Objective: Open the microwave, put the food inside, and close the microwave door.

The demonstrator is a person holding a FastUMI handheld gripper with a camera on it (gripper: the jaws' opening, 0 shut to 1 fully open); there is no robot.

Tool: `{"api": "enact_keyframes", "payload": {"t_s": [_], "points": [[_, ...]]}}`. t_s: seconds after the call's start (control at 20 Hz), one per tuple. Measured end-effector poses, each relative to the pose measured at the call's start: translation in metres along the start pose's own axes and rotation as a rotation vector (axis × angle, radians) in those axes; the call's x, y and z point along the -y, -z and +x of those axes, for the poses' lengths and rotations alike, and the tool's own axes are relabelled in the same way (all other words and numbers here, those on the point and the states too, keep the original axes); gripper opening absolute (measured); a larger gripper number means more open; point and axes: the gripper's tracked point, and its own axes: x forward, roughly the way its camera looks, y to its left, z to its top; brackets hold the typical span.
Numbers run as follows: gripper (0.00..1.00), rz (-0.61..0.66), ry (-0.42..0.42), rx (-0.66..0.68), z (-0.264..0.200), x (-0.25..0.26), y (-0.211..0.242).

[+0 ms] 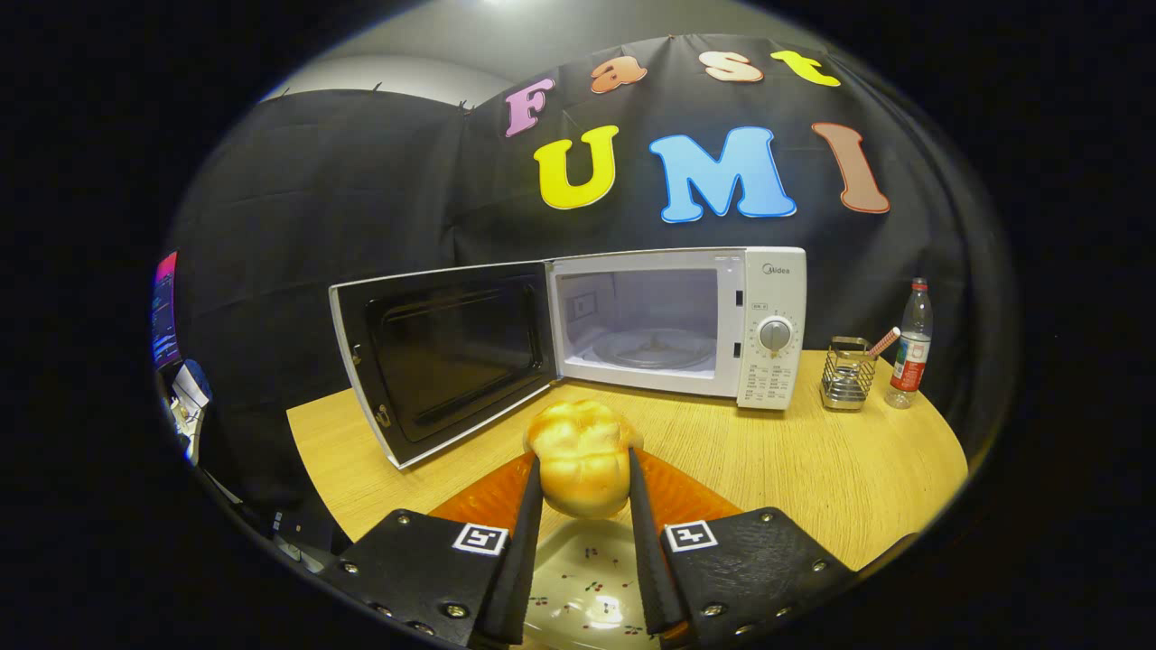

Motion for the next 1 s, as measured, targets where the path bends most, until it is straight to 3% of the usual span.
{"api": "enact_keyframes", "payload": {"t_s": [0.45,0.85,1.0], "points": [[0.49,0.012,0.062,0.027,0.067,0.018,-0.046],[0.49,0.285,0.045,-0.040,0.165,0.028,-0.059],[0.49,0.330,0.116,-0.045,0.202,0.049,-0.058]]}}
